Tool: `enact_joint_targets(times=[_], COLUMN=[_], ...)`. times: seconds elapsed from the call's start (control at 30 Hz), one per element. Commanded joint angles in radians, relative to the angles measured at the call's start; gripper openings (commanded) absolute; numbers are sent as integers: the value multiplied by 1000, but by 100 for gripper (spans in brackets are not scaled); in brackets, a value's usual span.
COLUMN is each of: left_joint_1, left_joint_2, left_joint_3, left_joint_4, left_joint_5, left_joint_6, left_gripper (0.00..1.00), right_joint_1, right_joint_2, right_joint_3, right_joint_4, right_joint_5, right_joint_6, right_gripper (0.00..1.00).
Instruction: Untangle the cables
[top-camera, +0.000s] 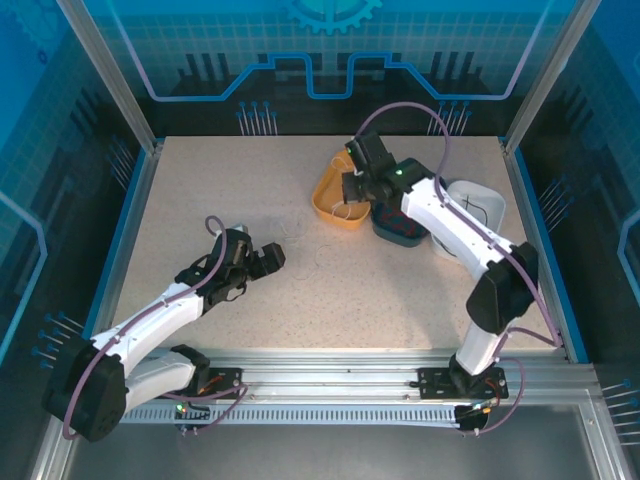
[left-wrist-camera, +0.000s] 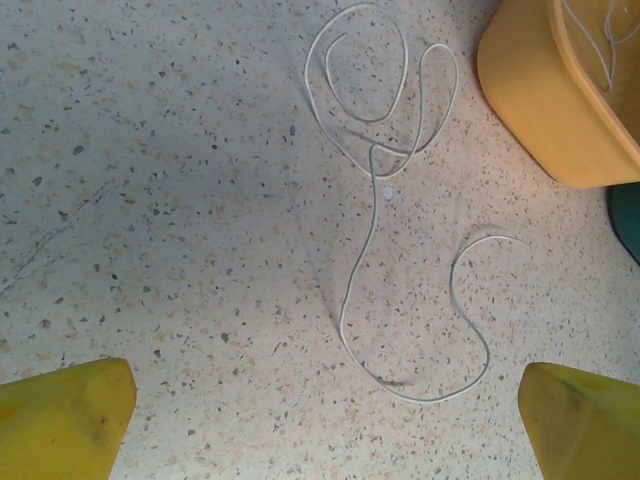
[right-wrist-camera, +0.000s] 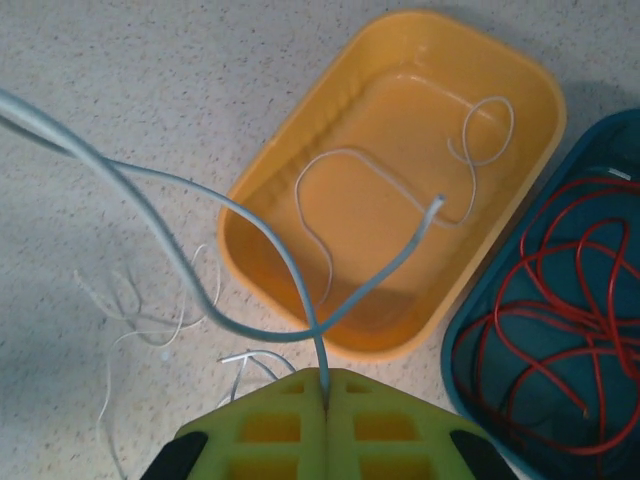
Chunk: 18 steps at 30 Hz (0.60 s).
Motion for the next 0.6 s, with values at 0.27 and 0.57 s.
enact_joint_targets(times=[0.27,0.57], left_joint_1=[1,1], left_joint_2=[-15,-52], left_joint_3=[8,-4], left_joint_4=[-25,-31], left_joint_5=[33,28], left_joint_6=[-13,-18], left_gripper=[99,99], right_joint_1=[-112,-167], right_joint_2=[331,535], right_joint_3=[336,548], right_joint_4=[-43,-168], right_joint_5=[-21,-127], right_joint_6=[-76,-68], right_gripper=[0,0])
